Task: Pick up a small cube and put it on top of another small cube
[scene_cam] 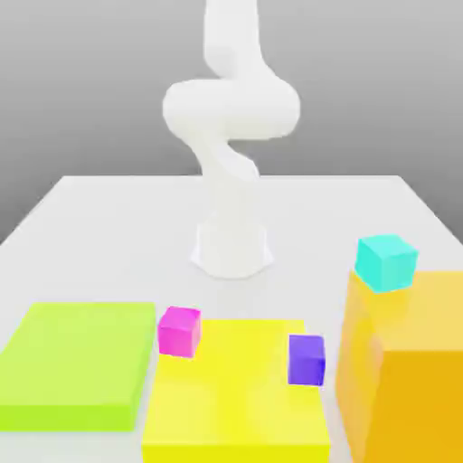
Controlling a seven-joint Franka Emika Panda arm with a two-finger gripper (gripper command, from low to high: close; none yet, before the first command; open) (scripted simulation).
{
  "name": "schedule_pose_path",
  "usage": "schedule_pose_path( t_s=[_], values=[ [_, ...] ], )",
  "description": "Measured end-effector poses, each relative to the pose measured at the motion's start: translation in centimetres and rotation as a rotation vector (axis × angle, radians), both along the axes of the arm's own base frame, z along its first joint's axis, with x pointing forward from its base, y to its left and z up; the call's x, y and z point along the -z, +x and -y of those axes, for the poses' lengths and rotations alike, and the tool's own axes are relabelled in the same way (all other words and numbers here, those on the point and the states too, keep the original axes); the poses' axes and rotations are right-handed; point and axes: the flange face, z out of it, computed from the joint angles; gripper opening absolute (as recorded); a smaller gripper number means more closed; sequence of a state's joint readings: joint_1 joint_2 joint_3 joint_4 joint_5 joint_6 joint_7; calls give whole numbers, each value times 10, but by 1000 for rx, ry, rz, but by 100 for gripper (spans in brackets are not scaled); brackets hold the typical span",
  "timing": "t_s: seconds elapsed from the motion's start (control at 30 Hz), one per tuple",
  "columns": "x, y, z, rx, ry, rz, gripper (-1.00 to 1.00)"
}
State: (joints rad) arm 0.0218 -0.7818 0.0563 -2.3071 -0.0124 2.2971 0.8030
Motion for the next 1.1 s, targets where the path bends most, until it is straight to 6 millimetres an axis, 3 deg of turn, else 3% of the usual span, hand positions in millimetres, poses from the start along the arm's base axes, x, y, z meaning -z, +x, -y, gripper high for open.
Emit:
schedule_pose_path(
  t_s=[0.33,0.6,0.9,1.0,1.1],
  values=[
    [101,29,-129,-181,-141,-178,0],
    [213,29,-206,-291,-197,-359,0],
    [347,-13,-262,-375,-202,-586,0],
    [393,-39,-272,-371,-179,-672,0],
    [424,-55,-267,-302,-130,-730,0]
  ],
)
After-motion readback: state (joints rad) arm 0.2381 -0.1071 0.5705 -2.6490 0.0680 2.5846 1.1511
